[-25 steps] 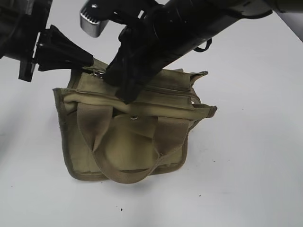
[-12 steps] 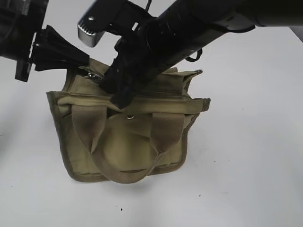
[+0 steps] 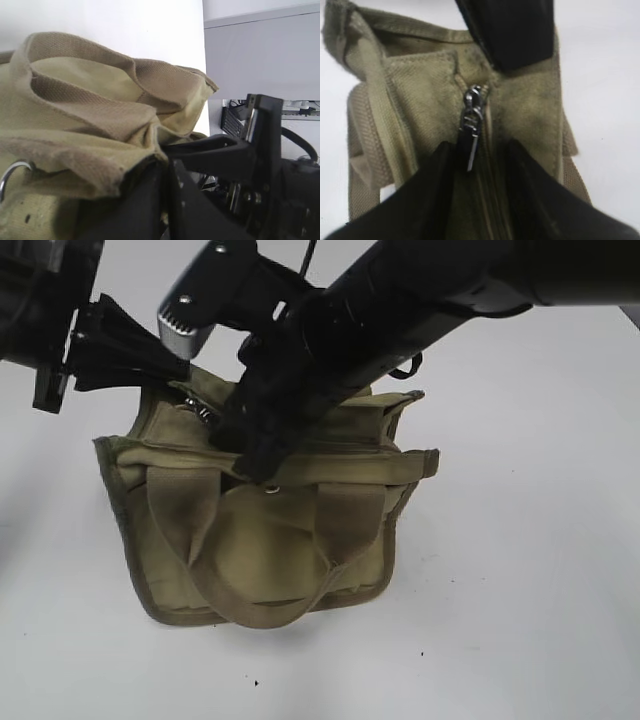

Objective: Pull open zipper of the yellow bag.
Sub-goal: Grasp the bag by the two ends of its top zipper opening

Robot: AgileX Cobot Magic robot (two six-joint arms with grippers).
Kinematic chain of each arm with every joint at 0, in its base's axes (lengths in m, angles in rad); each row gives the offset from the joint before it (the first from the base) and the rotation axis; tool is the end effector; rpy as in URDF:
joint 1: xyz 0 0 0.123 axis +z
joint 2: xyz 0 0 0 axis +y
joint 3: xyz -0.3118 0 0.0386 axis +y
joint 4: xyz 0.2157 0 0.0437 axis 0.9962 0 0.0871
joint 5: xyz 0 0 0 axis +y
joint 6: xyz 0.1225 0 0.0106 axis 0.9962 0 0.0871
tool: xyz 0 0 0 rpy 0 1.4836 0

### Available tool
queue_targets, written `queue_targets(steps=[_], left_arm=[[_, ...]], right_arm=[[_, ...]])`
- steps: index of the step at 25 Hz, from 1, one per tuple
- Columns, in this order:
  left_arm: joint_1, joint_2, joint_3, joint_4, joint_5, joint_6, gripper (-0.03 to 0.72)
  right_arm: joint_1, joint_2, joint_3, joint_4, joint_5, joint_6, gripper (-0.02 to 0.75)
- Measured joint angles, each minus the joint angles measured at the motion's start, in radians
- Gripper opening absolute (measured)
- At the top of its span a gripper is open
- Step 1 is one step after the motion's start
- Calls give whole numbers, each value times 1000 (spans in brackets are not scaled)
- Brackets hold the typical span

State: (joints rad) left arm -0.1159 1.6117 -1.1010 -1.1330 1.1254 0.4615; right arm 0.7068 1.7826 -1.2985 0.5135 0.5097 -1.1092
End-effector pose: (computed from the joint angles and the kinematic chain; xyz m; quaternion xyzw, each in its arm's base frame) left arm 0.2761 -0.1334 0.3010 0.0237 0.8731 -0.4780 0.0928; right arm 0.2799 0.2778 0.2683 -0.6167 0.6960 0.1226 0.3468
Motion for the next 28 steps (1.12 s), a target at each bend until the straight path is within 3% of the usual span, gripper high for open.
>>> queue_targets(steps=[10,17,20,23,28], left_arm=[[-2,0,0,8,2,2,0],[-2,0,0,5,10,13,0],[-2,0,0,-2,20,18,0],[-2,0,0,-4,23,18,0],[-2,0,0,-6,14,19,0]], right_arm=[[22,3,6,-25,-45,-9,64],[22,-16,7,-47,-20,-9,57],[22,-39,9,-58,3,-9,17],[22,-41,9,-60,9,-9,41],[25,-31,9,-57,2,-9,193]])
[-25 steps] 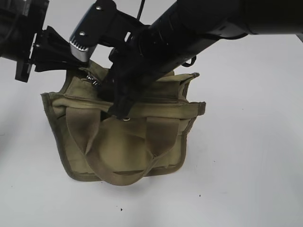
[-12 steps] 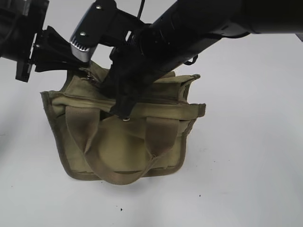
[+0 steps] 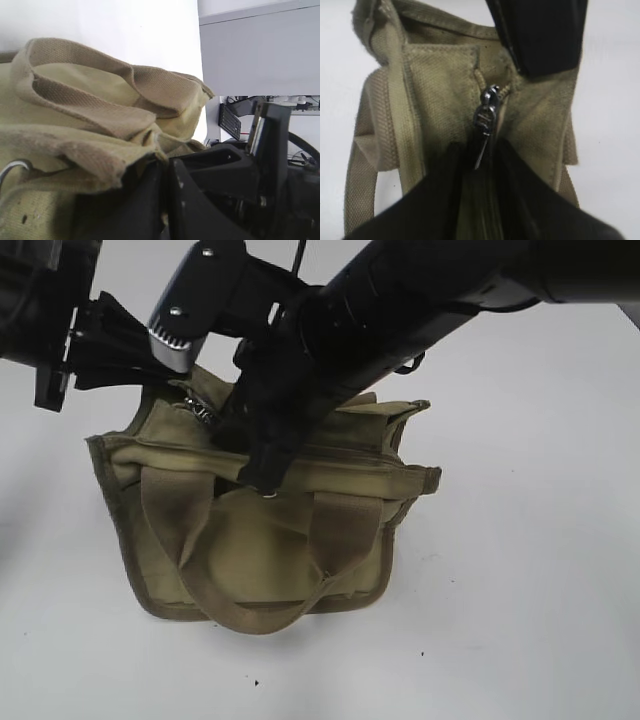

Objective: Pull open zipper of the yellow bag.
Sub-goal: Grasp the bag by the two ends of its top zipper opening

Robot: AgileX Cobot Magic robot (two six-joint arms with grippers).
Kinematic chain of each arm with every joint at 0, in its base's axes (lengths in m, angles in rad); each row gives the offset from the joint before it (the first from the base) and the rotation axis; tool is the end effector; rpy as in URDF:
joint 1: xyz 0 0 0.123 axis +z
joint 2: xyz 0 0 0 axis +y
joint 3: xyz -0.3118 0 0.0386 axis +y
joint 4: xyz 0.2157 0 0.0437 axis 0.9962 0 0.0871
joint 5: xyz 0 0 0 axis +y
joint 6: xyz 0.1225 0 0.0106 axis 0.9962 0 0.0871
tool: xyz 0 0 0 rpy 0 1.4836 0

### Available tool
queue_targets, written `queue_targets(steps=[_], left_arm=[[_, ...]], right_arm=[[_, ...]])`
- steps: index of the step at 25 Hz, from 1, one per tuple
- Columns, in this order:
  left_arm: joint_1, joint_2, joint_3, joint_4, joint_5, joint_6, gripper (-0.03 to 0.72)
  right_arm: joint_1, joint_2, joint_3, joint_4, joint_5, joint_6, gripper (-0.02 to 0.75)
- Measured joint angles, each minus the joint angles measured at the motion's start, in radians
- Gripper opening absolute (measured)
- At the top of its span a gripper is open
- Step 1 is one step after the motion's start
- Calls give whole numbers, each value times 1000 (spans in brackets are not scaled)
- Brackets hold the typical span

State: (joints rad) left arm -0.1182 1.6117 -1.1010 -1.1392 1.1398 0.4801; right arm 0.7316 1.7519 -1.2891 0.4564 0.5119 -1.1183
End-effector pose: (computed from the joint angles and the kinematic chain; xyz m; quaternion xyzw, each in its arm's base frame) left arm 0.2744 -0.1348 0.3020 0.0346 0.8706 -0.4822 0.0914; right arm 0.2698 0.2780 0.2759 -0.6434 0.6711 0.1046 0.3530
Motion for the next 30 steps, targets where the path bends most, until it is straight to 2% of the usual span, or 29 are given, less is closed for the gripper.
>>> queue_targets(steps=[3,9,11,15,16,24,30], left_arm=[[0,0,0,-1,-5,0,0],[0,0,-1,-1,-5,0,0],[0,0,-1,-1,-5,0,0],[0,0,-1,2,1,0,0],[0,0,-1,2,1,0,0],[0,0,-1,-8,4,5,0],[-1,0,-1,-22,3,7,0]], right_arm=[[1,1,1,1,-9,0,216],[1,1,1,1,-9,0,213],[1,1,1,-1,-9,0,179],[1,1,1,-5,-13,0,29],[1,1,1,-5,-13,0,13],[-4,-36,1,-72,88,65,2],[-74,-80,1,-167,219,220,2]])
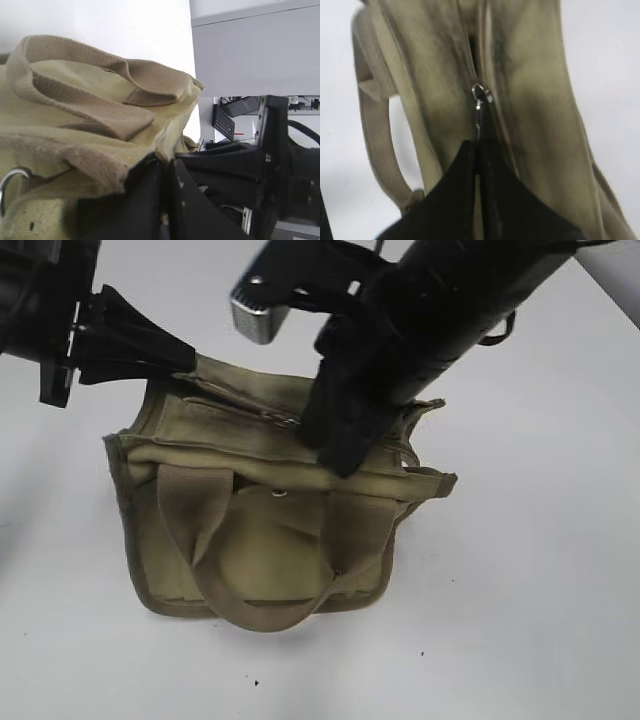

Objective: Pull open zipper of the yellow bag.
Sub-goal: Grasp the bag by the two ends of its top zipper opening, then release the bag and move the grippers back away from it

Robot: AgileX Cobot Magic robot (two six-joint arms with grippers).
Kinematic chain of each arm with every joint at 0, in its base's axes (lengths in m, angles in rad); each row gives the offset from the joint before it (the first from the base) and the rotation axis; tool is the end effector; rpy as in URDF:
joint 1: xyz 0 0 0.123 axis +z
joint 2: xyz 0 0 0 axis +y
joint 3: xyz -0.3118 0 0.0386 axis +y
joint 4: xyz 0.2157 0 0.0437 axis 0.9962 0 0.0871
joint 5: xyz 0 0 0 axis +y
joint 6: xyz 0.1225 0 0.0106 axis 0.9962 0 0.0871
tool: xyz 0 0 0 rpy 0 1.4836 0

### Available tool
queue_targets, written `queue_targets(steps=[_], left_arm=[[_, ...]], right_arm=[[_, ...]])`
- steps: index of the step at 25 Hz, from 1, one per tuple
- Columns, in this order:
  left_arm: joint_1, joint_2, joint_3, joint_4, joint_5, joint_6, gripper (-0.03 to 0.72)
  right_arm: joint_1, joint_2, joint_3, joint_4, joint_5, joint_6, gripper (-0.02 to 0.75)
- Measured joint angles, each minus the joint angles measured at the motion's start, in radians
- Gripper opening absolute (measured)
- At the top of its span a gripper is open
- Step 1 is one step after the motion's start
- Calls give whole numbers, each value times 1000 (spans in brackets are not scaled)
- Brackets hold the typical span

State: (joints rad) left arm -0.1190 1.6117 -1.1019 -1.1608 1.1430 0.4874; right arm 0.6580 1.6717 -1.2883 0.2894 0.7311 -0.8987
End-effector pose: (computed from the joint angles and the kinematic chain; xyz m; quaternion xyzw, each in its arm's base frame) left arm 0.2748 -0.1362 0.3043 0.0338 0.8656 -0.4907 0.0936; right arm 0.2631 0.2330 0.2871 -0.6140 0.7332 0.0888 0.2783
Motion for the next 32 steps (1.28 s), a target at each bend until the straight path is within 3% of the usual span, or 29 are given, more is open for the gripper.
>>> queue_targets(steps=[12,20,23,27,29,32], left_arm=[[0,0,-2,-8,-18,0,0],[1,0,-2,-9,-23,0,13],[1,-2,-2,-5,-23,0,90],[1,-49,-3,41,-29,0,323],[2,-102,-3,93,-29,1,417],[2,-207,-4,246,-17,-4,459]], right_arm=[[-271,-7,0,-56,310,272,2],[-300,-8,0,6,373,391,35],[-300,-8,0,24,398,527,130],[-300,-14,4,14,466,669,283],[-300,-37,26,-11,473,711,322],[-300,-105,83,-74,476,756,340]])
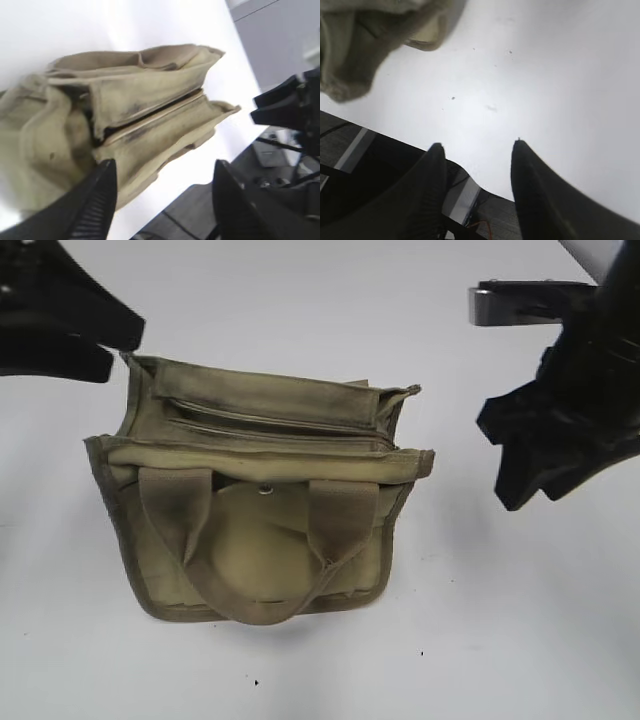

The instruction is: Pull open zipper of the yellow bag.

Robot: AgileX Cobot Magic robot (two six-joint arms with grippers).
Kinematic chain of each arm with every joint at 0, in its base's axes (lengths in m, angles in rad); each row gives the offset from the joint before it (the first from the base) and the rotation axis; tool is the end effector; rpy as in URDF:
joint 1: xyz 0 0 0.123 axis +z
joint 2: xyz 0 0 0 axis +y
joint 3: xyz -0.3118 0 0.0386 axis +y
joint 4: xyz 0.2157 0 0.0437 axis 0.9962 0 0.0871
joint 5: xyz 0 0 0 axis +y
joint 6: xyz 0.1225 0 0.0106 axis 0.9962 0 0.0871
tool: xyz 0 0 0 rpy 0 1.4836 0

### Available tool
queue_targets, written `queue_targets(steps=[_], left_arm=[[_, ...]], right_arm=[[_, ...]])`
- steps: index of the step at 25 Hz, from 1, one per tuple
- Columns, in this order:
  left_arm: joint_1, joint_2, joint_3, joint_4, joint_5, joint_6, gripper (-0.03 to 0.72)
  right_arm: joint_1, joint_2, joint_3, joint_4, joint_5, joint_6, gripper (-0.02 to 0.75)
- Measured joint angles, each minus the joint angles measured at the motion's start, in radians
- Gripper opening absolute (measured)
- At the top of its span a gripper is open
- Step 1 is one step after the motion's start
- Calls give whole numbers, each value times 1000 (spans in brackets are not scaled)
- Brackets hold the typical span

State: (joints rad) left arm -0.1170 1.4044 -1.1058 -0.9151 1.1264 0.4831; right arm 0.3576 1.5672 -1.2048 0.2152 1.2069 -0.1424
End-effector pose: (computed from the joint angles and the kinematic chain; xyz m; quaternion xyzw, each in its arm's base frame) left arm 0.2309 -0.1158 0.3379 0.1275 0.8933 -0.3922 0.1787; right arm 0.2407 0.1162 0.2794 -0.2130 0.9707 0.1061 0.0329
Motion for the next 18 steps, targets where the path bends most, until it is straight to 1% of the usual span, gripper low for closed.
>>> queue_targets(steps=[2,5,8,11,14,16,18], left_arm=[[0,-80,0,123,-3,-42,467],[0,-222,17,309,-9,-142,471],[0,-400,86,460,-12,-229,471],[0,-605,195,606,-14,-306,471],[0,-812,335,709,-57,-350,471],[0,-935,417,751,-90,-364,472],[0,-1061,480,769,-101,-370,472]], right_arm=[[0,-61,51,-44,-9,28,342],[0,-172,145,-87,-30,64,343],[0,-297,247,-95,-59,77,343],[0,-438,356,-96,-84,81,343],[0,-573,453,-99,-115,82,343],[0,-661,511,-107,-125,82,343],[0,-781,572,-112,-129,77,343]])
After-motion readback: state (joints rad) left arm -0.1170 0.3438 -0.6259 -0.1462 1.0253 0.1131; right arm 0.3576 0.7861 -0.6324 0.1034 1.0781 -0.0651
